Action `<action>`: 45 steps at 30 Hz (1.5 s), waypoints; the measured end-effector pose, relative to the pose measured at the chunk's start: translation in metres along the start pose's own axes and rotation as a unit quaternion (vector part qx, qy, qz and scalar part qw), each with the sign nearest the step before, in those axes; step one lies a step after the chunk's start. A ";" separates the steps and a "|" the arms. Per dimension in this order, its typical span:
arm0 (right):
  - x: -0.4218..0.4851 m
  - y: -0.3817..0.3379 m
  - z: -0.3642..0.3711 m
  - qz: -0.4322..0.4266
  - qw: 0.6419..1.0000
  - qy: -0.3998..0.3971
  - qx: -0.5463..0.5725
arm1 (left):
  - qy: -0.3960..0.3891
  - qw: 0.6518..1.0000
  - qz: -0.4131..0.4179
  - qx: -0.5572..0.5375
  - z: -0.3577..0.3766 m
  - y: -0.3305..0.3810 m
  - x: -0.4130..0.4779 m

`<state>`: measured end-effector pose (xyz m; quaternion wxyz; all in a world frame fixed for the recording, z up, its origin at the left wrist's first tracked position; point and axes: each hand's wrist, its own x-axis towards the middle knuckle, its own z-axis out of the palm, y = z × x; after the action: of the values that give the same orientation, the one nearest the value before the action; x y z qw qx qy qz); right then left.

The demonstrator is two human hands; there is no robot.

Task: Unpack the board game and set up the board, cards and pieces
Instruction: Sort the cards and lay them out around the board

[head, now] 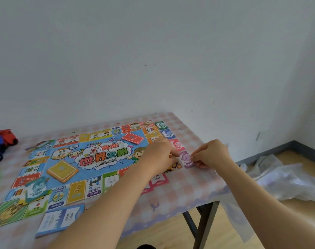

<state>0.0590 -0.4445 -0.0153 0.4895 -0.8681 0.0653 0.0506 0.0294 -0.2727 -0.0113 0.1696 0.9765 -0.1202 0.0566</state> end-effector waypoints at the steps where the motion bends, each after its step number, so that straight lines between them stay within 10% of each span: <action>1: 0.000 0.000 0.000 -0.001 1.000 0.000 -0.003 | -0.005 1.000 0.003 0.008 0.001 0.001 0.001; 21: -0.015 -0.034 0.012 -0.109 0.989 0.057 -0.080 | 0.062 0.998 -0.014 -0.024 -0.025 -0.013 -0.008; 45: -0.120 -0.161 0.232 -0.289 0.921 -0.202 -0.163 | 0.152 0.939 -0.302 -0.062 -0.127 -0.193 -0.205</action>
<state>-0.0384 -0.1559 0.0194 0.3370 -0.8884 -0.2981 0.0909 -0.1285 -0.0085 0.0156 0.2551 0.9341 0.2048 0.1430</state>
